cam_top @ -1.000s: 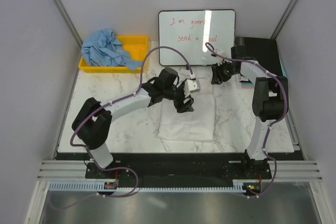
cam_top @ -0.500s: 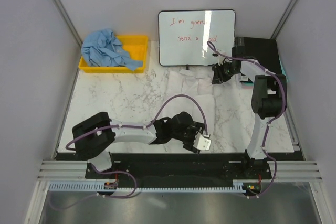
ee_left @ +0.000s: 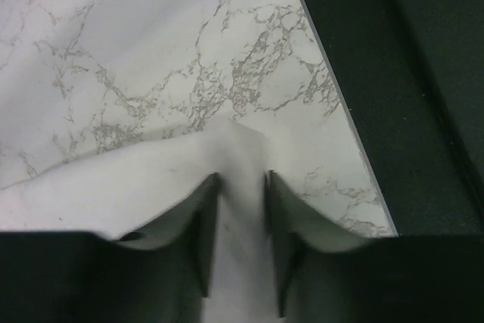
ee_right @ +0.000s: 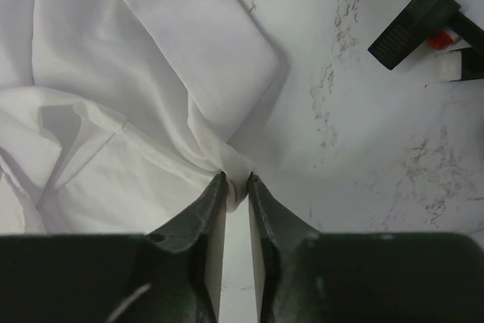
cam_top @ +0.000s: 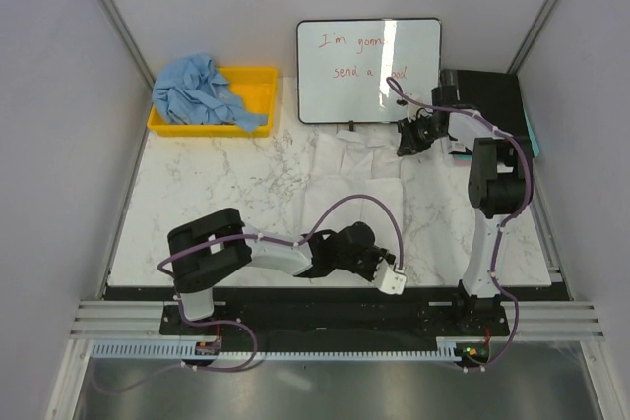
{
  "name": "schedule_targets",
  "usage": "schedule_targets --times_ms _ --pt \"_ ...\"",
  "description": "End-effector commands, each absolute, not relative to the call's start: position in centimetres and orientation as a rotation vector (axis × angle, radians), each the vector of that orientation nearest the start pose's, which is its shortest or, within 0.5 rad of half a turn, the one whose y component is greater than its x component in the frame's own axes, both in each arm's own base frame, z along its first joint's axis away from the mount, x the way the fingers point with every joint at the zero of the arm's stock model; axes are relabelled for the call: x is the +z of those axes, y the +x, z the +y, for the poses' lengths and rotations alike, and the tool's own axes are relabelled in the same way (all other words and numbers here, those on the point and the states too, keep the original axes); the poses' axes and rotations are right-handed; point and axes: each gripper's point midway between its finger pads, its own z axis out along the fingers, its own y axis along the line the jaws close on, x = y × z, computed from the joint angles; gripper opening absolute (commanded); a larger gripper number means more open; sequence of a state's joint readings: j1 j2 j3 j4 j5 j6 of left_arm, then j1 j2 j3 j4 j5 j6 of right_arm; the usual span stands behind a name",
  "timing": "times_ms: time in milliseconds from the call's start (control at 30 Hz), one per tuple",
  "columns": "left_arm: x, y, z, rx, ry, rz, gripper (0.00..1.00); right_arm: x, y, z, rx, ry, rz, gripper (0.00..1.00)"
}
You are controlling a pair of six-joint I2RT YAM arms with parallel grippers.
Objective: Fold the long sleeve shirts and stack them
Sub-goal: Fold the shirt
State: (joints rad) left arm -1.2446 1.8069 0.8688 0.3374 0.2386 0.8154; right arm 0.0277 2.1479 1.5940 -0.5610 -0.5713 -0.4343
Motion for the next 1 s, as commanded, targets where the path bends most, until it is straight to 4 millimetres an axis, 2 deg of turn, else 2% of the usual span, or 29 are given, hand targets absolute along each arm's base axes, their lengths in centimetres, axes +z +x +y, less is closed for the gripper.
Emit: schedule_targets --times_ms 0,33,67,100,133,400,533,567,600,633,667,700,767,800,833,867,900,967 --pt "5.0 14.8 -45.7 -0.437 1.911 0.953 0.25 4.2 48.6 9.3 0.603 -0.740 2.378 0.14" --pt "4.8 14.8 -45.6 -0.432 1.914 0.956 0.19 3.8 48.8 9.4 0.605 -0.731 2.386 0.10" --pt "4.5 14.4 -45.5 -0.431 1.925 0.952 0.09 4.1 49.3 9.4 0.602 -0.728 2.378 0.06" --pt "4.3 14.3 -45.5 -0.430 1.929 0.955 0.05 4.1 49.5 9.3 0.593 -0.724 2.378 0.00" --pt "4.4 14.1 -45.5 -0.431 1.930 0.950 0.03 3.9 49.8 9.3 0.589 -0.716 2.383 0.00" --pt "4.0 11.1 -44.9 -0.496 1.970 0.944 0.02 4.8 51.8 10.3 0.569 -0.701 2.349 0.00" --pt "3.4 9.8 -44.4 -0.522 1.995 0.949 0.02 5.6 52.6 10.1 0.532 -0.681 2.352 0.00" --pt "3.5 9.9 -44.3 -0.521 1.991 0.958 0.02 6.0 52.2 10.3 0.565 -0.686 2.356 0.02" --pt "3.4 10.0 -44.2 -0.511 1.989 0.964 0.02 6.2 51.8 10.5 0.582 -0.693 2.358 0.29" --pt "3.4 10.2 -44.2 -0.499 1.987 0.965 0.02 7.3 51.5 10.5 0.585 -0.696 2.343 0.39" --pt "3.4 10.3 -44.2 -0.488 1.982 0.971 0.02 7.2 50.5 10.9 0.626 -0.706 2.355 0.45" --pt "3.4 10.8 -44.2 -0.462 1.968 0.987 0.02 7.7 50.3 10.8 0.634 -0.707 2.348 0.56" --pt "4.1 11.3 -44.6 -0.456 1.924 1.004 0.21 9.4 49.6 11.0 0.675 -0.697 2.315 0.65" --pt "4.8 11.6 -44.7 -0.449 1.897 1.005 0.28 10.0 49.6 10.5 0.684 -0.681 2.303 0.65" --pt "5.8 11.8 -45.1 -0.460 1.860 1.015 0.41 10.9 49.7 10.2 0.689 -0.678 2.279 0.64" --pt "6.6 11.9 -45.4 -0.461 1.836 1.017 0.46 11.1 49.7 10.1 0.694 -0.679 2.272 0.61" --pt "8.2 12.2 -45.6 -0.460 1.797 1.013 0.51 11.1 49.9 8.5 0.675 -0.647 2.276 0.52" --pt "10.1 12.4 -45.8 -0.469 1.756 1.020 0.60 11.2 49.5 7.9 0.681 -0.665 2.266 0.42"
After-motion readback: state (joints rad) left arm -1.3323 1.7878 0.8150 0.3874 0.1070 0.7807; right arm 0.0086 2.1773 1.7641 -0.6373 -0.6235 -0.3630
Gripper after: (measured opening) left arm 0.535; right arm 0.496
